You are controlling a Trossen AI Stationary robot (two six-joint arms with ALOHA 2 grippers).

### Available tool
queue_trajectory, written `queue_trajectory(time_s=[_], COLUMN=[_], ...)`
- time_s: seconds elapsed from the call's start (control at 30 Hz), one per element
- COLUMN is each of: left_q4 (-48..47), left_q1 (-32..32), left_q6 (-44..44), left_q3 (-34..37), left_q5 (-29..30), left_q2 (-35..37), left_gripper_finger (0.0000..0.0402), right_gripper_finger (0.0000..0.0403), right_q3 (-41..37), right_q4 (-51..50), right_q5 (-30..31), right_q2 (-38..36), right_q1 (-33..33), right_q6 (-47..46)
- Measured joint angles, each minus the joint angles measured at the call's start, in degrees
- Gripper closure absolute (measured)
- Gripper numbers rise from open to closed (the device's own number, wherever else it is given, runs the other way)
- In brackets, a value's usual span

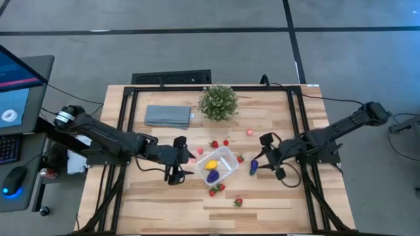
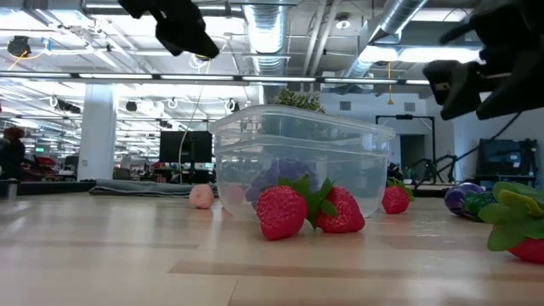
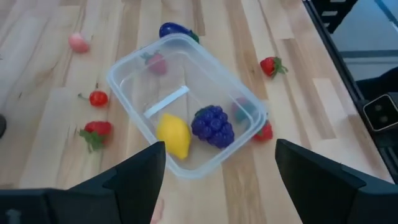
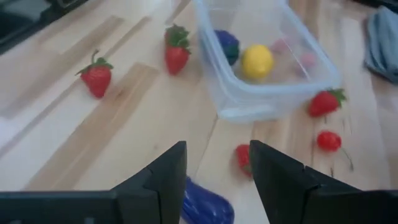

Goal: Pick and placing Produce into tupperware
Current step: Put the eggplant into the transparent bin

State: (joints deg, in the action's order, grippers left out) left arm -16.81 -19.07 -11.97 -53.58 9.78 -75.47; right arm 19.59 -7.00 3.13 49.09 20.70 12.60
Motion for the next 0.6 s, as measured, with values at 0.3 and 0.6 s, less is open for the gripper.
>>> queue_trajectory(time_s=[0.3, 0.6], left_q4=[-3.60, -4.09], left_q1=[-4.22, -6.06], left_q6=[-5.73, -8.64], left_q3=[0.00, 0.00], left_q5=[5.18, 7.63], left_q2=[0.95, 0.95], left_gripper_finger=[0.0107, 0.0107], right_gripper_finger=[0.0211, 0.0190], right_q3=[14.52, 29.40], right_q4=[-20.19, -36.04], right_q5=[2.02, 3.09], right_q2=[16.35, 27.19], right_q1=[1.81, 2.03], right_q6=[3.52, 7.54])
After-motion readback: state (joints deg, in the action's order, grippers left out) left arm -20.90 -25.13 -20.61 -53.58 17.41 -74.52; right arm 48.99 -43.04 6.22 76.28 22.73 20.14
